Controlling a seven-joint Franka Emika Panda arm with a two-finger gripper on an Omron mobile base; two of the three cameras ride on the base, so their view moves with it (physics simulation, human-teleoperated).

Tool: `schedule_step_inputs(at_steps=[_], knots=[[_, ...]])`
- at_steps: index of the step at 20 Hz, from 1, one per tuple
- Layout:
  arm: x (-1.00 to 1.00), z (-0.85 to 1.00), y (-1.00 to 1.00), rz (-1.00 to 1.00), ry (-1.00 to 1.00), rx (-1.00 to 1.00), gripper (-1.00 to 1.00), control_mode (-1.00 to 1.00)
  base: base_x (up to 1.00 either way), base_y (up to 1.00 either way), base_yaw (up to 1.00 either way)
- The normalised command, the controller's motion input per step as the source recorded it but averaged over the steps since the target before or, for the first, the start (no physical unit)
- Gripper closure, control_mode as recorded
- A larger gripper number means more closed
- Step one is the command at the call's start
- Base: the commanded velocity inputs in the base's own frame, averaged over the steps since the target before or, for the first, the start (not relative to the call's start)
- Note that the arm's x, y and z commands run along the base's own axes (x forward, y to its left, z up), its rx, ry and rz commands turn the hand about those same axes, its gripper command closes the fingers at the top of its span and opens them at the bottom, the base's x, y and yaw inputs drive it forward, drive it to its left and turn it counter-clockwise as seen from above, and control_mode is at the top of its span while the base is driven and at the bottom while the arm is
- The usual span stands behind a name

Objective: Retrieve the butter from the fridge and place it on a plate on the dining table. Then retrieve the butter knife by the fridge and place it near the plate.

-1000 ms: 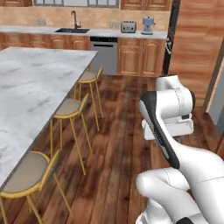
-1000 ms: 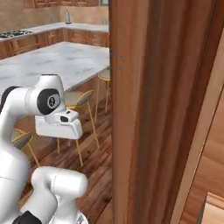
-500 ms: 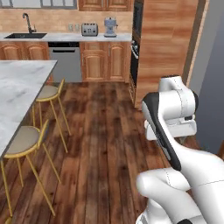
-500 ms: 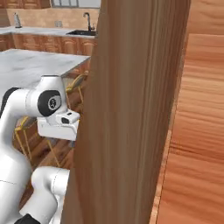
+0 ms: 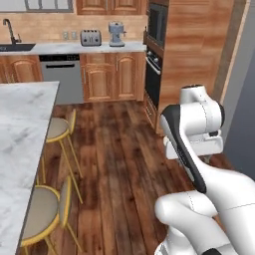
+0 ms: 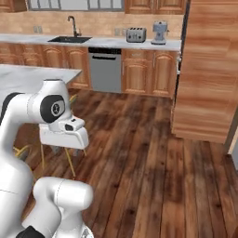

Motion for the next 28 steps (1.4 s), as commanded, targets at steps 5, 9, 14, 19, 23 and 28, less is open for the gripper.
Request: schedule_step_inputs(at_steps=[5,9,14,19,23,28], knots=[[0.0,0.0,0.0,0.0,0.0,0.0,-1.0,1.0,1.0,0.09,-0.14],[0.0,0.0,0.0,0.0,0.0,0.0,-1.0,1.0,1.0,-0.19,0.0],[0.0,0.0,0.0,0.0,0.0,0.0,-1.0,1.0,1.0,-0.04,0.0],[0.0,0.0,0.0,0.0,0.0,0.0,-1.0,1.0,1.0,-0.03,0.14],[0.0,0.0,0.0,0.0,0.0,0.0,-1.0,1.0,1.0,-0.1,0.16],[0.0,0.0,0.0,0.0,0.0,0.0,-1.0,1.0,1.0,-0.27,0.19]])
